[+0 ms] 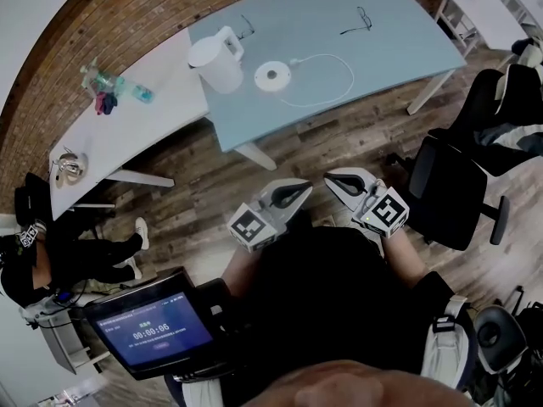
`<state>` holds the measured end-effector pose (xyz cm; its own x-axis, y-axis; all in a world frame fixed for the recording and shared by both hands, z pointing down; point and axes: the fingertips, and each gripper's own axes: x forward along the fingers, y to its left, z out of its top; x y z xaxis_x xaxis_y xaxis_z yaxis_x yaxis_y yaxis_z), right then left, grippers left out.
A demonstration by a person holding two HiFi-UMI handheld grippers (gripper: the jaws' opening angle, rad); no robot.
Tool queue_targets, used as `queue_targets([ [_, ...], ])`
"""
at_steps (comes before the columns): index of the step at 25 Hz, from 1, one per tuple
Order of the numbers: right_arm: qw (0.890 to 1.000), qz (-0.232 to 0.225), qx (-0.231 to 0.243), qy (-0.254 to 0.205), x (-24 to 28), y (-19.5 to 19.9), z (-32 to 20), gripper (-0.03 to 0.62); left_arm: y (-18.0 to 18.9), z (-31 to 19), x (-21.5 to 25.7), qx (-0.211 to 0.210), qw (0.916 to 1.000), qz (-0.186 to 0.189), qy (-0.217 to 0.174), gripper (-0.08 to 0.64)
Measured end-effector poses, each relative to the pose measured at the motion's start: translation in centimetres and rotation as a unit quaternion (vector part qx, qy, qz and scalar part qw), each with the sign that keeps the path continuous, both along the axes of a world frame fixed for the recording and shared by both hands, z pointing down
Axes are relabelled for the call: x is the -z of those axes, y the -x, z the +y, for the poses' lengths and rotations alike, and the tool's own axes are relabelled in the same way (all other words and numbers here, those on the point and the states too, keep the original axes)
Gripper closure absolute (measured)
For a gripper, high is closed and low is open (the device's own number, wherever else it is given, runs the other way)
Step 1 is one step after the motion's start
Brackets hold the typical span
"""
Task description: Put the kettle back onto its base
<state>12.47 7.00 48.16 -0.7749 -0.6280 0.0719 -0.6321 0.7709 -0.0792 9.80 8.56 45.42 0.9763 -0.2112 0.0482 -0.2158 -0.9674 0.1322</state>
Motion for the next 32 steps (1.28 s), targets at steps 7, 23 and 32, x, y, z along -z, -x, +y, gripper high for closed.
queue_targets([
  [7, 1.000, 0.013, 0.014, 0.003, -0.6, 1.7, -4.9, 0.588, 2.3, -4.5, -1.6, 0.019, 0.9994, -0.012, 0.026, 0.558],
  [23, 1.000, 0.022, 0.013, -0.011, 0.9, 6.2, -19.1, 0.588, 6.5, -19.2, 0.0, 0.021, 0.9995, 0.008, 0.021, 0.558],
  [32, 1.000, 0.021, -0.015, -0.016, 0.7, 6.9, -24.3, 0.588, 7.4, -24.8, 0.6, 0.004, 0.9999, 0.007, 0.015, 0.558],
])
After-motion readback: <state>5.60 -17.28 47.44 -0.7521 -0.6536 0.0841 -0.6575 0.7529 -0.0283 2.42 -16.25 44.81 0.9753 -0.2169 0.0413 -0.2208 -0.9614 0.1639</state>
